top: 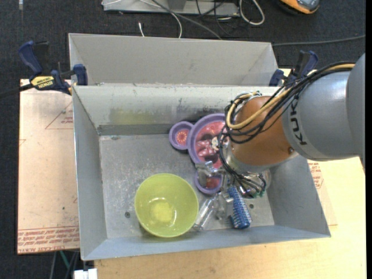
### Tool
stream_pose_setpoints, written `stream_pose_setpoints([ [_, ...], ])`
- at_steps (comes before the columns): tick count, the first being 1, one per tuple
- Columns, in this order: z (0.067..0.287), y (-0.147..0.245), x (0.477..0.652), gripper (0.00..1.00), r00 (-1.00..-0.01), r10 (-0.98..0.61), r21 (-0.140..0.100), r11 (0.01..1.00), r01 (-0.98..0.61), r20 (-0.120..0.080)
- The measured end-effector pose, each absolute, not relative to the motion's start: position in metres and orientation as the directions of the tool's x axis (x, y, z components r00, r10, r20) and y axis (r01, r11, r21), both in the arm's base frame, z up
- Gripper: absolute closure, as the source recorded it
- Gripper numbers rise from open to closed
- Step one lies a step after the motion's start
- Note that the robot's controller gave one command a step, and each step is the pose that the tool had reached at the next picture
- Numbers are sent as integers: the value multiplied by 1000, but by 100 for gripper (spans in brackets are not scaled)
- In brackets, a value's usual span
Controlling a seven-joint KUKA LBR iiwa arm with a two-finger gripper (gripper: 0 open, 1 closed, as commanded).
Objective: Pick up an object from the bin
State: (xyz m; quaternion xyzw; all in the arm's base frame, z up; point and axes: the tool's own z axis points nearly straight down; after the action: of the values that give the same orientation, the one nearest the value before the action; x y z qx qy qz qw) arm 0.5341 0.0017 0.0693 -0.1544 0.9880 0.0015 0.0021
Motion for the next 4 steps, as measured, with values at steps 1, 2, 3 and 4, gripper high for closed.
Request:
stream_pose_setpoints([
  [1,86,-1,532,0,-960,-281,4,960,-281,-2],
  [2,73,15,538,100,-951,-310,2,951,-310,-11],
  [3,73,15,538,100,-951,-310,3,951,-310,-11],
  [4,70,104,489,100,-894,-447,3,894,-448,-13],
])
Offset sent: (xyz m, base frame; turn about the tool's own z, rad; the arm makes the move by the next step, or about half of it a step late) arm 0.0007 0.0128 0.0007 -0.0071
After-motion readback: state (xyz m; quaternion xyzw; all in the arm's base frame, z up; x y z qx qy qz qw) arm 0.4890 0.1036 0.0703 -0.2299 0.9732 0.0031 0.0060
